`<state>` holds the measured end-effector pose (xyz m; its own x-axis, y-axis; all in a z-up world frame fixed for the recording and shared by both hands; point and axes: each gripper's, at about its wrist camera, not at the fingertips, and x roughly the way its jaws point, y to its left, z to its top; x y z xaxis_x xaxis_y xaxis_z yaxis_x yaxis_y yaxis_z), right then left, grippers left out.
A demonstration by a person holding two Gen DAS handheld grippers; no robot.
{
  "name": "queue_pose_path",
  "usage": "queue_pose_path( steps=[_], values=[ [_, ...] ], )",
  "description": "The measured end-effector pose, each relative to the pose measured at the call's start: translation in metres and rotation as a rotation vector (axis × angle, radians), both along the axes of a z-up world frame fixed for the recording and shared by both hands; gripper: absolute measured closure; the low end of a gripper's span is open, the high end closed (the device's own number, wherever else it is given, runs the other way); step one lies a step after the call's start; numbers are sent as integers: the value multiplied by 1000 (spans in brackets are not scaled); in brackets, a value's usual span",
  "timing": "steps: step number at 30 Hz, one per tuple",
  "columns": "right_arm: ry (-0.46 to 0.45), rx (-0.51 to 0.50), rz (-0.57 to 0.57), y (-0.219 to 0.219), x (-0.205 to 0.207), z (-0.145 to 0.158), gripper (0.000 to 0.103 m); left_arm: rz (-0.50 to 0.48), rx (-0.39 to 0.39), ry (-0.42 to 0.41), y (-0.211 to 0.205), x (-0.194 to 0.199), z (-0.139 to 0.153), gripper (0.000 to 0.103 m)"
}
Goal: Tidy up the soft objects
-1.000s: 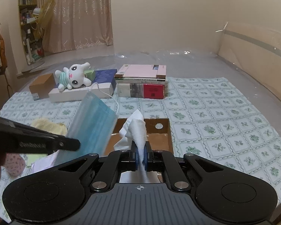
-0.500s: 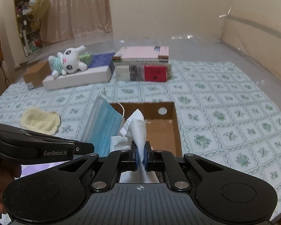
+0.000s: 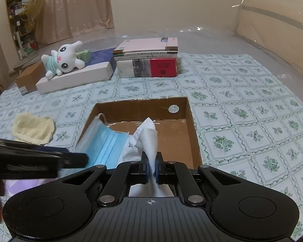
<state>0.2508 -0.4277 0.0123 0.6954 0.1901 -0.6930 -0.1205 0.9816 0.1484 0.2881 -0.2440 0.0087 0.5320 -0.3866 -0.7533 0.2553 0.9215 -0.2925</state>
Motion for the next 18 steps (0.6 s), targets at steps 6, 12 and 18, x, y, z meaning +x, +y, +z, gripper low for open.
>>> queue_pose_path(
  steps=[6, 12, 18],
  values=[
    [39, 7, 11, 13, 8, -22, 97, 33, -33, -34, 24, -8, 14, 66],
    [90, 0, 38, 29, 18, -51, 97, 61, -33, -74, 51, -19, 25, 66],
    [128, -21, 85, 37, 27, -71, 97, 59, -3, -116, 64, -31, 33, 66]
  ],
)
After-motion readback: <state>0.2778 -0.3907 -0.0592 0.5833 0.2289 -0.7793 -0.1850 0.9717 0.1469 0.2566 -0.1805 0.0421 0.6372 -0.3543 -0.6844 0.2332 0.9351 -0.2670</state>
